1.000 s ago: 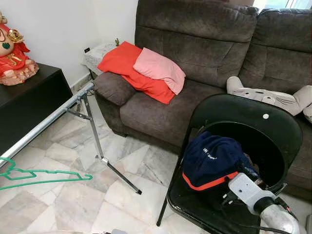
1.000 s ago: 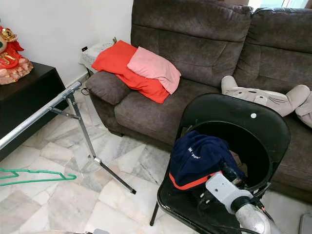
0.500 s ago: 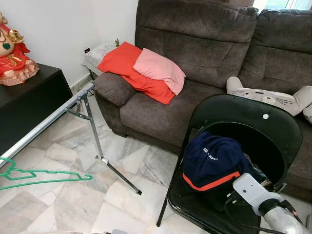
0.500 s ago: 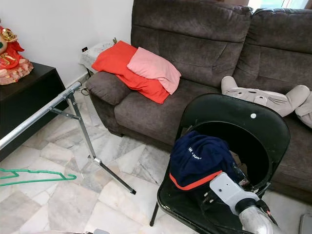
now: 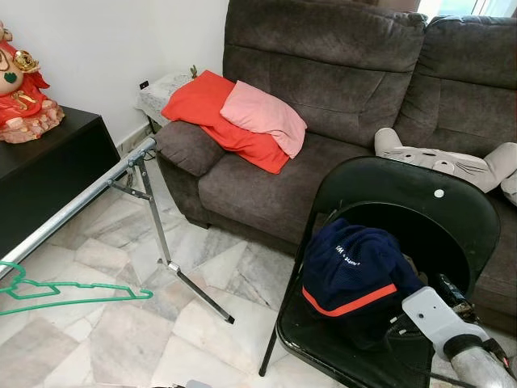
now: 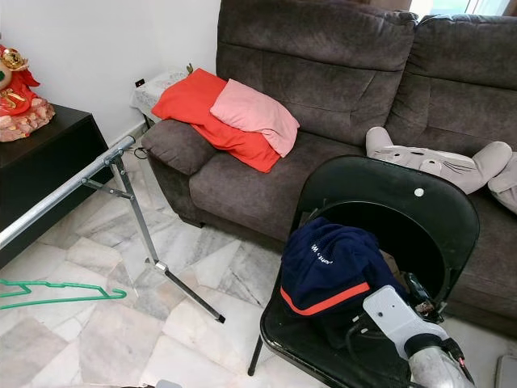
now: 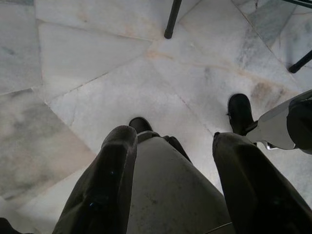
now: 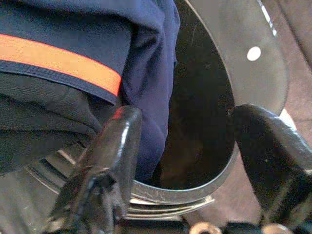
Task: Hang hanger
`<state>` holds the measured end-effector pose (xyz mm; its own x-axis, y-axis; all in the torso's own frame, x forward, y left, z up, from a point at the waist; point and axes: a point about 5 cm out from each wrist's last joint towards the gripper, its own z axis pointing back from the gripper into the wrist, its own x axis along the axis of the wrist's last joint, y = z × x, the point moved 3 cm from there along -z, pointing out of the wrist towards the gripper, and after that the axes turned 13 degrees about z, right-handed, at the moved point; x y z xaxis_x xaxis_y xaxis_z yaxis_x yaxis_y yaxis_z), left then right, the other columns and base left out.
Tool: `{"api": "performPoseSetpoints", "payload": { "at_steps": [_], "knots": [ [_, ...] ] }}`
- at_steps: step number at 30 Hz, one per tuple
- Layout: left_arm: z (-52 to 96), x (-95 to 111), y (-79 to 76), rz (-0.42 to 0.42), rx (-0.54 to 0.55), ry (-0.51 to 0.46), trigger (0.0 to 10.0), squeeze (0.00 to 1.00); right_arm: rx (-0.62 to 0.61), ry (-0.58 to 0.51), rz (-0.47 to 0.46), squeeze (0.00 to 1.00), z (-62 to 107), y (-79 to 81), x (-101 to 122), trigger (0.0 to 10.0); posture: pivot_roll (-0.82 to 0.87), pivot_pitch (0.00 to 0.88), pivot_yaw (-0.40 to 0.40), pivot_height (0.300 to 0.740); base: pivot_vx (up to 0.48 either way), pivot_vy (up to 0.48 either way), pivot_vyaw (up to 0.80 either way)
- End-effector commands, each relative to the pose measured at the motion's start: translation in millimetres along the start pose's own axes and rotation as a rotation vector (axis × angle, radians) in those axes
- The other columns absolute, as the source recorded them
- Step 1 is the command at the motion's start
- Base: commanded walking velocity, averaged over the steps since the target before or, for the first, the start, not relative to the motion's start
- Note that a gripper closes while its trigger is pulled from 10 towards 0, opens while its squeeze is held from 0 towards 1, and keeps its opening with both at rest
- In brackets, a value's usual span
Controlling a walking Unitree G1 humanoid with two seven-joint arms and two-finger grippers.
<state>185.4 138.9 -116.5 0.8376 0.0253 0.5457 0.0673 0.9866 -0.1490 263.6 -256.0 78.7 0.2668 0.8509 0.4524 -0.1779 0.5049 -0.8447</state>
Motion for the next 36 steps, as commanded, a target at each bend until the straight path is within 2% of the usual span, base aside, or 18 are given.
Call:
{"api": "performPoseSetpoints", "payload": {
  "at_steps": [1,4,5,7,8,16,26,31,36],
  "knots": [
    [3.6,-25,-0.5,0.000,-0.004,0.090,10.0,0.00,0.019,0.013,-0.018,1.00,-1.5,0.4,-4,10.0,-0.03,0.098,0.019,0.740,0.000,0.000,0.00],
    [3.6,-25,-0.4,0.001,-0.004,0.091,10.0,0.00,0.026,0.051,0.024,0.98,-6.5,-0.9,-11,10.0,-0.03,0.101,0.020,0.740,0.000,0.000,0.00],
    [3.6,-25,-0.4,0.001,-0.003,0.092,10.0,0.00,0.037,0.045,0.024,0.75,-7.2,-0.1,-10,10.0,-0.03,0.103,0.020,0.740,0.000,0.000,0.00],
    [3.7,-25,-0.3,0.001,-0.003,0.092,10.0,0.00,0.051,0.037,0.024,0.75,-8.0,1.0,-10,10.0,-0.03,0.103,0.020,0.740,0.000,0.000,0.00],
    [3.7,-25,-0.3,0.000,-0.003,0.092,10.0,0.00,0.052,0.030,0.027,0.00,-9.5,0.8,-9,10.0,-0.03,0.102,0.020,0.740,0.000,0.000,0.00],
    [3.7,-25,0.0,0.000,-0.002,0.091,10.0,0.00,0.139,-0.019,0.018,0.00,-15.9,6.0,-5,10.0,-0.03,0.105,0.022,0.740,0.000,0.000,0.00],
    [3.9,-25,0.7,0.001,-0.001,0.093,10.0,0.00,0.187,-0.029,0.048,0.00,-24.4,2.6,-8,10.0,-0.02,0.107,0.024,0.740,0.000,0.000,0.00],
    [4.0,-25,1.0,0.000,-0.001,0.093,10.0,0.00,0.192,-0.067,0.048,0.00,-29.3,-0.4,-2,10.0,-0.02,0.108,0.026,0.740,0.000,0.000,0.00],
    [4.0,-25,1.1,-0.002,-0.001,0.092,10.0,0.00,0.256,-0.166,0.061,0.00,-32.1,8.0,14,10.0,-0.02,0.109,0.028,0.740,0.000,0.000,0.00]
  ]
}}
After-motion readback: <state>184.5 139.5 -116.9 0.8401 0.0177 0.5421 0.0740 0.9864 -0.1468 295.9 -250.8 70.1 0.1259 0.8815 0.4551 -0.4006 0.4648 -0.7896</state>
